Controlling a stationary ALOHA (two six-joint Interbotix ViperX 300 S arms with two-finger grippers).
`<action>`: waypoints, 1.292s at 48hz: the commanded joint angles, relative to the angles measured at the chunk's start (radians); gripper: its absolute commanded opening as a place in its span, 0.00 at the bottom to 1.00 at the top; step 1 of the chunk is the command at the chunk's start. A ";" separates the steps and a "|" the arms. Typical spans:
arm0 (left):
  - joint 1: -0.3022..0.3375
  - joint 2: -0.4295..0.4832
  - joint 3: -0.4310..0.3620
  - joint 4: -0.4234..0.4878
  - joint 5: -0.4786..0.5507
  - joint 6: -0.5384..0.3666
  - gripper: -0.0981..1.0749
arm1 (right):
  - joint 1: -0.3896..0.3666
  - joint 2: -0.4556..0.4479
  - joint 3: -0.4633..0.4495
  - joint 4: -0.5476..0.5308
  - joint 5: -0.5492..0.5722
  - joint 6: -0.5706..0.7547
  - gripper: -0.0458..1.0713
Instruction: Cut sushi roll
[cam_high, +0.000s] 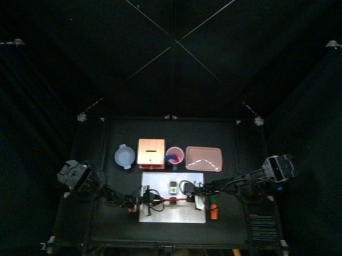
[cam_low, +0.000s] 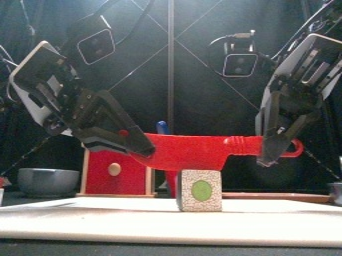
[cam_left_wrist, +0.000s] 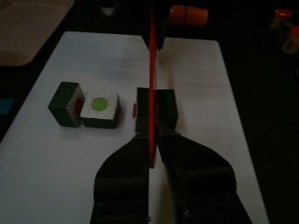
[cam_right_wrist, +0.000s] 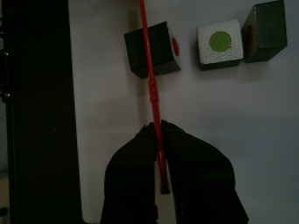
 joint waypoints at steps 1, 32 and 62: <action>-0.003 0.012 -0.014 -0.015 -0.014 -0.002 0.53 | 0.006 0.011 -0.009 0.009 -0.009 0.003 0.29; -0.003 0.035 -0.009 -0.060 -0.006 0.009 0.52 | 0.006 -0.008 -0.020 -0.014 0.002 0.002 0.29; -0.014 0.097 -0.031 -0.098 -0.035 -0.003 0.45 | 0.017 0.104 -0.021 0.000 -0.011 0.003 0.29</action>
